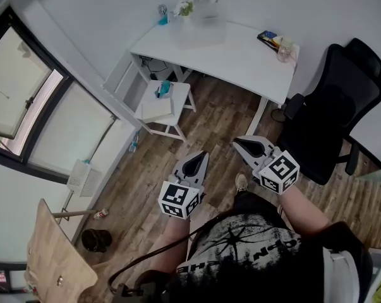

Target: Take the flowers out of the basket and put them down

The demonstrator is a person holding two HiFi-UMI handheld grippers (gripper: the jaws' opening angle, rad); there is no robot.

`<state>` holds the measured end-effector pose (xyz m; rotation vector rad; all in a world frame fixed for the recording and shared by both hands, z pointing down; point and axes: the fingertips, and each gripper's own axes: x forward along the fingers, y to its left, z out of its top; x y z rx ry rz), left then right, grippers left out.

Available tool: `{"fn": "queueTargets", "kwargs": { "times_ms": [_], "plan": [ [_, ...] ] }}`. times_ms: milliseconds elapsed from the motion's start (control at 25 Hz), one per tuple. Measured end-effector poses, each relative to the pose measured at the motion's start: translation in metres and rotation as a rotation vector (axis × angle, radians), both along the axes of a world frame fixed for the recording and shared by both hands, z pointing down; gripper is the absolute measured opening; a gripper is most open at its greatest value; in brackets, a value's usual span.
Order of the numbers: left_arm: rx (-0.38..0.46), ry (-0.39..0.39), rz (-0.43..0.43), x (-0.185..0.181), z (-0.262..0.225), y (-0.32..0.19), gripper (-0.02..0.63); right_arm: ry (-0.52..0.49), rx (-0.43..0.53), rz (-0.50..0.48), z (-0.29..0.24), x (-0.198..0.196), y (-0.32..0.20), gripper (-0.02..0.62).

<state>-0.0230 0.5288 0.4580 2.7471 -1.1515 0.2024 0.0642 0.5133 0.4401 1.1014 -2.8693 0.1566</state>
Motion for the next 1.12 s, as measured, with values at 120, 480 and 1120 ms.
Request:
{"fn": "queueTargets", "kwargs": {
  "times_ms": [120, 480, 1120],
  "plan": [
    [-0.014, -0.002, -0.004, 0.006, 0.006, -0.026, 0.011, 0.009, -0.006, -0.010, 0.004, 0.005, -0.027, 0.018],
    [-0.022, 0.006, -0.044, 0.032, 0.000, -0.115, 0.011, 0.030, -0.009, -0.070, 0.011, 0.032, -0.120, 0.018],
    [-0.044, -0.013, -0.113, 0.093, 0.012, -0.231, 0.011, 0.054, -0.015, -0.212, 0.024, 0.083, -0.229, 0.018]
  ]
}}
